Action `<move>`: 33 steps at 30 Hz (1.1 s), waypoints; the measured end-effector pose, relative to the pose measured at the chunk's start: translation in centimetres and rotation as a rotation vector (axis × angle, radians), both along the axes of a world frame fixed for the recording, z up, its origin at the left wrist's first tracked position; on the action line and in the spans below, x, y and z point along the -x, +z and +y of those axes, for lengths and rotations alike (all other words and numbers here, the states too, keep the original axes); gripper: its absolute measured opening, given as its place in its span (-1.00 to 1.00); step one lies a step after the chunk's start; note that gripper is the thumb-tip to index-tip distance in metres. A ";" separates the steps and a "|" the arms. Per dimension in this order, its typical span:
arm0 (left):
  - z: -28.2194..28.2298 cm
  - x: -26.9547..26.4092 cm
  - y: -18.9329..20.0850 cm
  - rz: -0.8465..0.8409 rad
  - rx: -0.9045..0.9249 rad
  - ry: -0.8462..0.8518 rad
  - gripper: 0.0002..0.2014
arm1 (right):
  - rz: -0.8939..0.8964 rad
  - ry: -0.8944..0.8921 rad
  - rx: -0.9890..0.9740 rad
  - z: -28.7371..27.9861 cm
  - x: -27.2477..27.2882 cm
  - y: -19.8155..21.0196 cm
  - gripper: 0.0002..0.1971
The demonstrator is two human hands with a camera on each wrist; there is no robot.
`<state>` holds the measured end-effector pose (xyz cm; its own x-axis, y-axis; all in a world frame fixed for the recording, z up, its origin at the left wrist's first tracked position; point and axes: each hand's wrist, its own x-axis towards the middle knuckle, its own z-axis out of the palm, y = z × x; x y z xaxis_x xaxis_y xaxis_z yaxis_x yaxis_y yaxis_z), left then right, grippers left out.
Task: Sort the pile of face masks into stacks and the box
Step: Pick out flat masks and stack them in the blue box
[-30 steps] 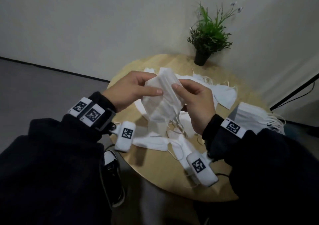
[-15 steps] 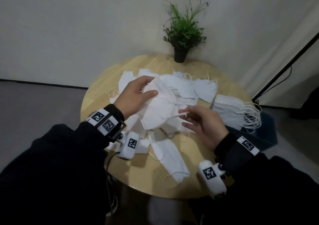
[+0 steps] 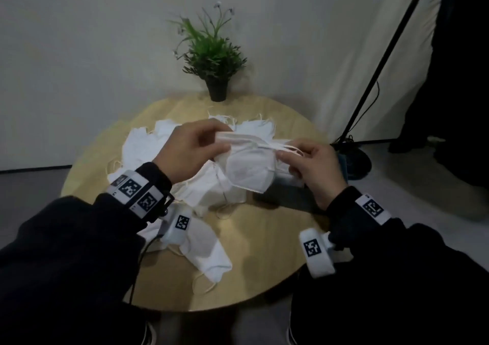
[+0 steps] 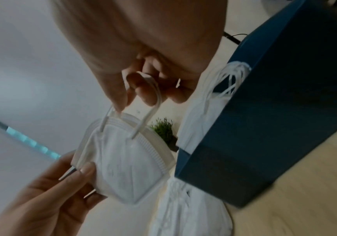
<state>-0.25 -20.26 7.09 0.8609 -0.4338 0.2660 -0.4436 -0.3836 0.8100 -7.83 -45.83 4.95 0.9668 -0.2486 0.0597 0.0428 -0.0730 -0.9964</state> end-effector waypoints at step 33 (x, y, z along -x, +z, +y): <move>-0.6 -5.0 -2.7 -0.025 -0.396 0.275 -0.87 | -0.123 -0.119 0.237 -0.6 -1.7 -0.7 -0.91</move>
